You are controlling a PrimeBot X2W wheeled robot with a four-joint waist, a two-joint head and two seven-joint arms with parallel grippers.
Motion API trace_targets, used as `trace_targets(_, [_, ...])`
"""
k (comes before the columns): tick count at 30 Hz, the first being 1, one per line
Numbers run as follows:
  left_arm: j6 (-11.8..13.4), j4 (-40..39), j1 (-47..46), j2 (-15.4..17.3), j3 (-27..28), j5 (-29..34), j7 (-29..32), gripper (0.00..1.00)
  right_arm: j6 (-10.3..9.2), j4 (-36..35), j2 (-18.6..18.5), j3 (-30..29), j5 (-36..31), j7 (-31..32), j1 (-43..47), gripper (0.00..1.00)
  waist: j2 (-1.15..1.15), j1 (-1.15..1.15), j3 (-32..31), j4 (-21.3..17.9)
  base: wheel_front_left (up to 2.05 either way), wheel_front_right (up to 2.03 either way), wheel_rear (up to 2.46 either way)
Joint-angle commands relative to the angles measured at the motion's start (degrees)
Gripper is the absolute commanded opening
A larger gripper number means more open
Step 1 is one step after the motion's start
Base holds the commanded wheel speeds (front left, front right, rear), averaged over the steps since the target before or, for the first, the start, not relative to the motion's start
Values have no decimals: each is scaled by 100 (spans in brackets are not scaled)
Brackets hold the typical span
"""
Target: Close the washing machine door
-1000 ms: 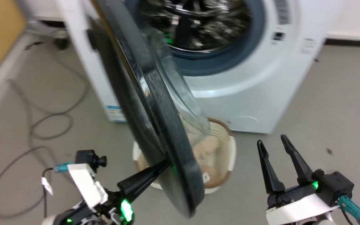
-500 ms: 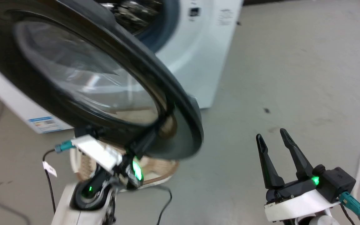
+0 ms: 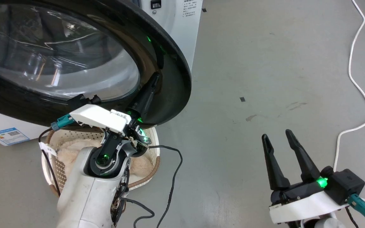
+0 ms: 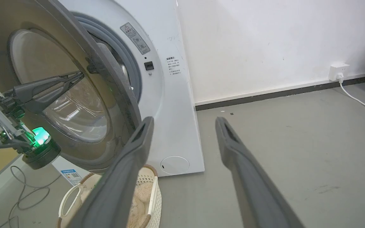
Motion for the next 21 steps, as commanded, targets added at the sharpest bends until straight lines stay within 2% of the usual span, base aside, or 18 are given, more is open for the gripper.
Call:
trace_targets(1, [-30,-46,43,16,-10,7,-50,0,5,-36,24,-25,23,-26,4,100,0,0,-45,62,0,0,0])
trace_targets(6, [-31,-299,428,32,-134,84,117,0,5,-34,24,-108,-29,-26,44,100,0,0,-212,326,0,0,0])
trace_targets(9, [-31,-552,815,237,-494,433,458,0,5,-22,24,-151,-61,-26,96,100,0,0,-358,534,0,0,0])
trace_targets(12, [-31,-572,1286,707,-1137,1129,781,0,5,-4,24,-201,-92,-26,154,100,0,0,-533,761,0,0,0])
trace_targets(15, [-31,-620,1572,1367,-1880,2213,797,0,5,14,24,-255,-119,-26,209,100,0,0,-700,998,0,0,0])
trace_targets(18, [-31,-665,1708,1964,-2426,3259,340,0,5,19,24,-315,-142,-26,256,100,0,0,-854,1245,0,0,0])
trace_targets(21, [-31,-549,1758,2303,-2517,3934,-413,0,5,21,24,-368,-168,-26,309,100,0,0,-975,1468,0,0,0])
